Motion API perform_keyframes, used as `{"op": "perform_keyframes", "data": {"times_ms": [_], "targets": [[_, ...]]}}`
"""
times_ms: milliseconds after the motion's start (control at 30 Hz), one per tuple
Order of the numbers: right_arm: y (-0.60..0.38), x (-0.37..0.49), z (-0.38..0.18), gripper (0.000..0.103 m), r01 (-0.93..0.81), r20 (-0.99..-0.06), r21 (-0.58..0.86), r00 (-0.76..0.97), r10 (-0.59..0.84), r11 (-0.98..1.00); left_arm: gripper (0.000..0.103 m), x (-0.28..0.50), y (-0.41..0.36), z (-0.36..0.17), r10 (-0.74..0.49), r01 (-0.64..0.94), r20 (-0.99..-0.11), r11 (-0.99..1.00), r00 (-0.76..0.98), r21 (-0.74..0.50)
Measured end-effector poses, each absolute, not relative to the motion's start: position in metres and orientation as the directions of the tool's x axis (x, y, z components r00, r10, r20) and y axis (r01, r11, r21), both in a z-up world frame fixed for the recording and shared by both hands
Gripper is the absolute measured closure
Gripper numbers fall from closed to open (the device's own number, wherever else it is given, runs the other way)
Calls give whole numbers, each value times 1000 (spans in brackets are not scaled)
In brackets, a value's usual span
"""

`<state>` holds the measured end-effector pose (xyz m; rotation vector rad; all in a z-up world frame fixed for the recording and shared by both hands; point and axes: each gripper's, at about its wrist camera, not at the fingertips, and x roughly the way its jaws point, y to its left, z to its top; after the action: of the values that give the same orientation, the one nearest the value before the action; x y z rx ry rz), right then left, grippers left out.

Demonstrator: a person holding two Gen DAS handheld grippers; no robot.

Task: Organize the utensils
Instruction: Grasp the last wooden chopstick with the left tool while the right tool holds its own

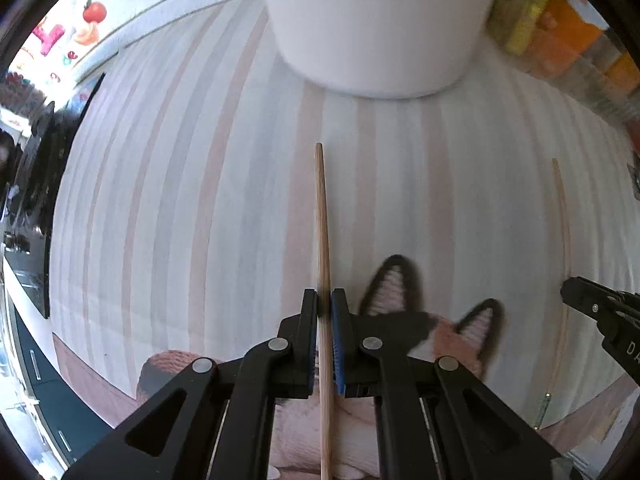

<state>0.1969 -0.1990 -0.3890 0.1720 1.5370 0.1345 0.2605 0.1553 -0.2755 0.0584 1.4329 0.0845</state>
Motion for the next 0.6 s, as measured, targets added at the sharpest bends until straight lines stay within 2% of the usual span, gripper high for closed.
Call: {"op": "perform_keyframes", "data": {"times_ms": [267, 367, 600], "targets": [[-174, 212, -393, 97, 2, -996, 88, -18, 88, 996, 98, 272, 170, -277, 43, -27, -988, 999, 145, 40], [-163, 231, -399, 91, 13, -996, 88, -23, 88, 996, 98, 287, 188, -283, 22, -33, -990, 999, 139, 18], [-151, 243, -400, 90, 12, -998, 64, -3, 64, 998, 95, 286, 209, -284, 8, -49, -990, 999, 141, 2]]}}
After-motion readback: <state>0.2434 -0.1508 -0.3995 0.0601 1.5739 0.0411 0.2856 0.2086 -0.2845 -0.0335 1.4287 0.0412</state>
